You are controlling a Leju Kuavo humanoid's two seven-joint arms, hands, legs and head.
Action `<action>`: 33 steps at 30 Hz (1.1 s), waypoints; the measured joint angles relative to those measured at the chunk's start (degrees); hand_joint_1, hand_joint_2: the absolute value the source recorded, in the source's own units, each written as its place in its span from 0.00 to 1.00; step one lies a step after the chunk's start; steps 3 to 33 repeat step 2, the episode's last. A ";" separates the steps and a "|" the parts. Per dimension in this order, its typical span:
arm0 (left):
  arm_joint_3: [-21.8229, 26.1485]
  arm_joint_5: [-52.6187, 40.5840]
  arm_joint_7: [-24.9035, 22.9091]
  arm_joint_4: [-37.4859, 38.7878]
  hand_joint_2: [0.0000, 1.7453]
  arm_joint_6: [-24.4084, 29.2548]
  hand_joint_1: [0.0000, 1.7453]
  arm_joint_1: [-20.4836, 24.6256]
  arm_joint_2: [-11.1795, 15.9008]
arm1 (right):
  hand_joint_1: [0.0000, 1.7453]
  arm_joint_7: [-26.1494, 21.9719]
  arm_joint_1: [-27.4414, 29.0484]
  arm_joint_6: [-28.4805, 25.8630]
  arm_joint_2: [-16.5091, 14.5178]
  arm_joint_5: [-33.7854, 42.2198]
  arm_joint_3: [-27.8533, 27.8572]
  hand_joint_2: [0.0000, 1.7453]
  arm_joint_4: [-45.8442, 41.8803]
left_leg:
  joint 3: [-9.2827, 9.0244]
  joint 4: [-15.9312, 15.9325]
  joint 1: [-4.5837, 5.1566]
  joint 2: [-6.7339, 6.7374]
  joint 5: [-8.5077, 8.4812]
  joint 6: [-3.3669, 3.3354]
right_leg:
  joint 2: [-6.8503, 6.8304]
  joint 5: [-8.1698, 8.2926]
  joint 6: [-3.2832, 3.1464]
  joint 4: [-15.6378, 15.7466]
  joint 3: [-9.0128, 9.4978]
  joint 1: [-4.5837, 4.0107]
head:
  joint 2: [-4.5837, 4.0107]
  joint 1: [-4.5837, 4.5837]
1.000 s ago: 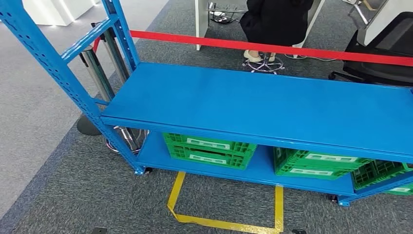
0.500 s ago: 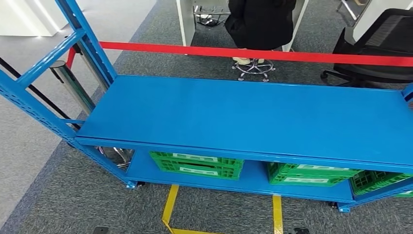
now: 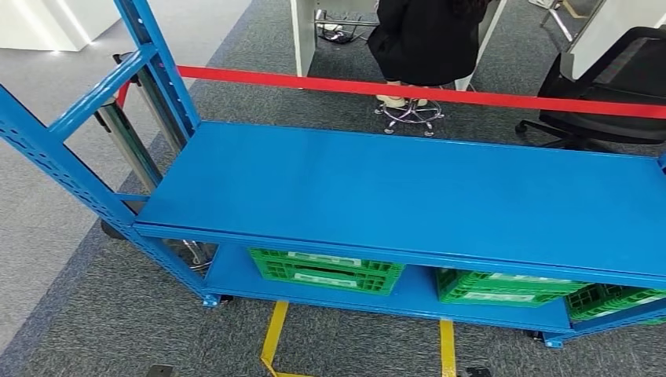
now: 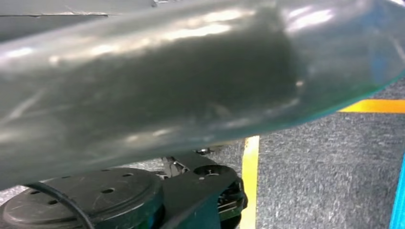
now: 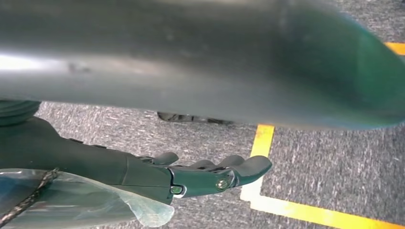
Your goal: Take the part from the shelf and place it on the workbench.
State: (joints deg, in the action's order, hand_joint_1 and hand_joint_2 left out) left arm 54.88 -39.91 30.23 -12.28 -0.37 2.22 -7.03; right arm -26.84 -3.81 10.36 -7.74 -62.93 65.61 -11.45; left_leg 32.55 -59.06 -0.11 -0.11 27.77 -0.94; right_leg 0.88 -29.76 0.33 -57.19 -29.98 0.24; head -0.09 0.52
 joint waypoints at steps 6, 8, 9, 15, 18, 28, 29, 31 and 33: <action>0.00 -0.06 0.00 0.00 0.00 0.00 0.00 0.01 0.01 | 0.00 0.00 0.00 0.00 0.00 0.00 0.00 0.00 0.00 | 0.00 -0.02 0.03 0.00 0.06 -0.09 | 0.00 -0.01 0.21 0.07 0.14 0.02 | 0.00 0.00; 0.00 -0.06 0.00 0.00 0.00 0.00 0.00 0.01 0.01 | 0.00 0.00 0.00 0.00 0.00 0.00 0.00 0.00 0.00 | 0.00 -0.02 0.03 0.00 0.06 -0.09 | 0.00 -0.01 0.21 0.07 0.14 0.02 | 0.00 0.00; 0.00 -0.06 0.00 0.00 0.00 0.00 0.00 0.01 0.01 | 0.00 0.00 0.00 0.00 0.00 0.00 0.00 0.00 0.00 | 0.00 -0.02 0.03 0.00 0.06 -0.09 | 0.00 -0.01 0.21 0.07 0.14 0.02 | 0.00 0.00; 0.00 -0.06 0.00 0.00 0.00 0.00 0.00 0.01 0.01 | 0.00 0.00 0.00 0.00 0.00 0.00 0.00 0.00 0.00 | 0.00 -0.02 0.03 0.00 0.06 -0.09 | 0.00 -0.01 0.21 0.07 0.14 0.02 | 0.00 0.00; 0.00 -0.06 0.00 0.00 0.00 0.00 0.00 0.01 0.01 | 0.00 0.00 0.00 0.00 0.00 0.00 0.00 0.00 0.00 | 0.00 -0.02 0.03 0.00 0.06 -0.09 | 0.00 -0.01 0.21 0.07 0.14 0.02 | 0.00 0.00; 0.00 -0.06 0.00 0.00 0.00 0.00 0.00 0.01 0.01 | 0.00 0.00 0.00 0.00 0.00 0.00 0.00 0.00 0.00 | 0.00 -0.02 0.03 0.00 0.06 -0.09 | 0.00 -0.01 0.21 0.07 0.14 0.02 | 0.00 0.00; 0.00 -0.06 0.00 0.00 0.00 0.00 0.00 0.01 0.01 | 0.00 0.00 0.00 0.00 0.00 0.00 0.00 0.00 0.00 | 0.00 -0.02 0.03 0.00 0.06 -0.09 | 0.00 -0.01 0.21 0.07 0.14 0.02 | 0.00 0.00; 0.00 -0.06 0.00 0.00 0.00 0.00 0.00 0.01 0.01 | 0.00 0.00 0.00 0.00 0.00 0.00 0.00 0.00 0.00 | 0.00 -0.02 0.03 0.00 0.06 -0.09 | 0.00 -0.01 0.21 0.07 0.14 0.02 | 0.00 0.00; 0.00 -0.06 0.00 0.00 0.00 0.00 0.00 0.01 0.01 | 0.00 0.00 0.00 0.00 0.00 0.00 0.00 0.00 0.00 | 0.00 -0.02 0.03 0.00 0.06 -0.09 | 0.00 -0.01 0.21 0.07 0.14 0.02 | 0.00 0.00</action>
